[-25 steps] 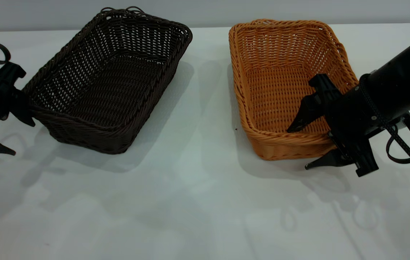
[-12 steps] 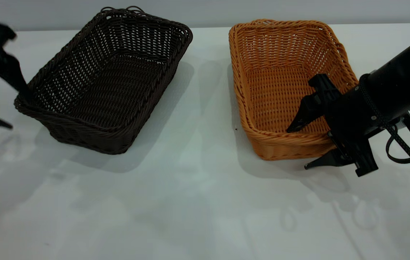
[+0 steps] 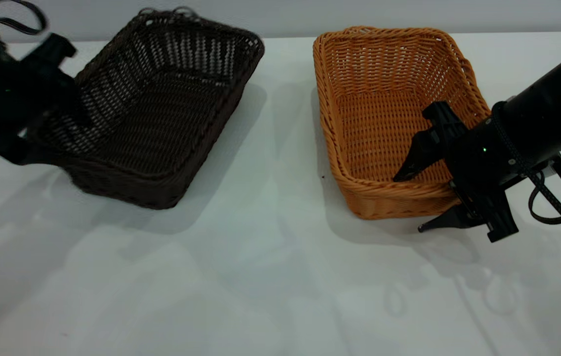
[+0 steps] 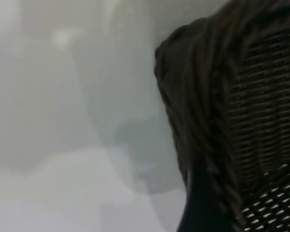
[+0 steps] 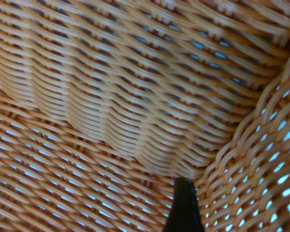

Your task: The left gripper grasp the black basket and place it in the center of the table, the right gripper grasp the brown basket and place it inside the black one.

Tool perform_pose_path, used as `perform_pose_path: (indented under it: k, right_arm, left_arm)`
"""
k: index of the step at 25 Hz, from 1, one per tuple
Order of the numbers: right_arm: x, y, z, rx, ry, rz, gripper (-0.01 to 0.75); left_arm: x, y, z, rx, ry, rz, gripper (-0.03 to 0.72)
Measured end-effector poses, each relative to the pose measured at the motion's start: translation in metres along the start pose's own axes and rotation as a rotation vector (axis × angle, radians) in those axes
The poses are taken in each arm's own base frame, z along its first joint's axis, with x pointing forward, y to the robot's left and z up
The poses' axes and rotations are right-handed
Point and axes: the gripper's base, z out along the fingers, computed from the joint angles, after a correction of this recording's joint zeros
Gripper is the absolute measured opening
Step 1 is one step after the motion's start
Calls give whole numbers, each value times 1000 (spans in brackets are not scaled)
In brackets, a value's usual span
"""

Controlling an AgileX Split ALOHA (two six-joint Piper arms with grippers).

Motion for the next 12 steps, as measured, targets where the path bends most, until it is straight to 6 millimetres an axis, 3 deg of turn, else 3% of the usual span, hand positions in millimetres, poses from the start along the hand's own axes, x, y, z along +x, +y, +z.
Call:
perform_pose_path:
  k: [6,12]
  right_arm:
    - [-4,-2,0,19,-45,0,502]
    - [-8,-3,0,36,-91,1,502]
  left_arm:
    - [4,6,24,-52,18,4,435]
    - [3,6,27,-42,-4,-12,435]
